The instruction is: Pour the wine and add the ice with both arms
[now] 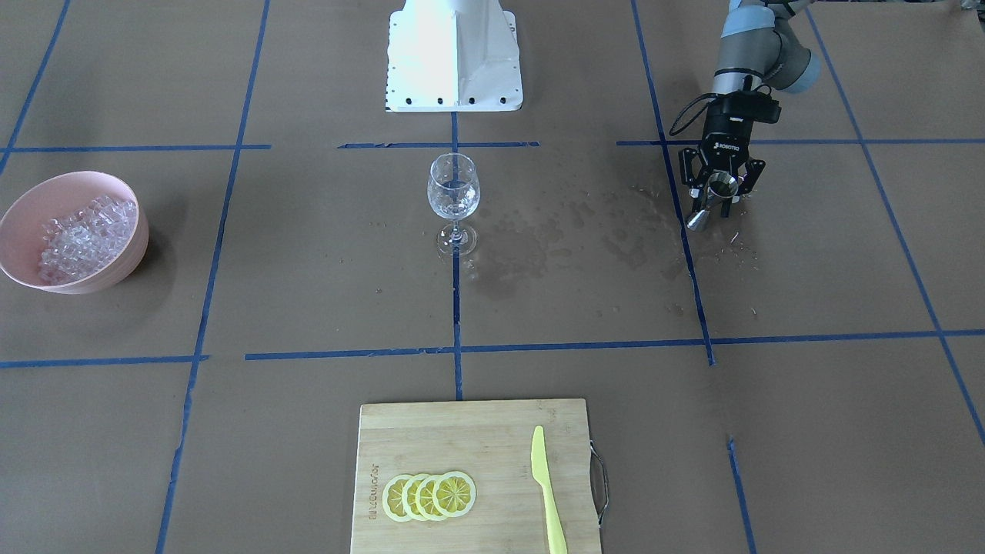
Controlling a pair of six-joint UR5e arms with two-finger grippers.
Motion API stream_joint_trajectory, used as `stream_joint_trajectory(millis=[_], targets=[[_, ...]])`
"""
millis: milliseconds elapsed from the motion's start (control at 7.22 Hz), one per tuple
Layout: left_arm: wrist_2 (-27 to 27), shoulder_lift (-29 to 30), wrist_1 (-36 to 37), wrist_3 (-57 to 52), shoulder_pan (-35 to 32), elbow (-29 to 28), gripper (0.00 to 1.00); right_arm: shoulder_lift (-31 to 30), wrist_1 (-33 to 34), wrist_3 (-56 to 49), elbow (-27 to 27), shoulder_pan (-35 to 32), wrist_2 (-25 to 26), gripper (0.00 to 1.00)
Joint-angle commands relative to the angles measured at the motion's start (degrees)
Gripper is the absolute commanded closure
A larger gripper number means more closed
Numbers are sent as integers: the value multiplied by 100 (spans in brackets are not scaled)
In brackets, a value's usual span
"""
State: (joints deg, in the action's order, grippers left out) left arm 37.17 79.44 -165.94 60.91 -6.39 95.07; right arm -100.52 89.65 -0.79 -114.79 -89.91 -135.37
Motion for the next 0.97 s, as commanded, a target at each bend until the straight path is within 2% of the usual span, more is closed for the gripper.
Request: stream_joint_trajectory(millis=[0, 277, 554, 693, 831], targets=[[9, 1, 0, 0, 6, -24, 52, 6, 0, 0, 18, 0, 2, 0], [9, 1, 0, 0, 6, -24, 55, 6, 0, 0, 18, 0, 2, 0], [9, 1, -9, 0, 6, -24, 93, 15, 0, 0, 18, 0, 2, 0], [0, 1, -166, 0, 6, -24, 100, 6, 0, 0, 18, 0, 2, 0], [0, -7, -254, -9, -2, 11, 100, 15, 0, 0, 18, 0, 2, 0]])
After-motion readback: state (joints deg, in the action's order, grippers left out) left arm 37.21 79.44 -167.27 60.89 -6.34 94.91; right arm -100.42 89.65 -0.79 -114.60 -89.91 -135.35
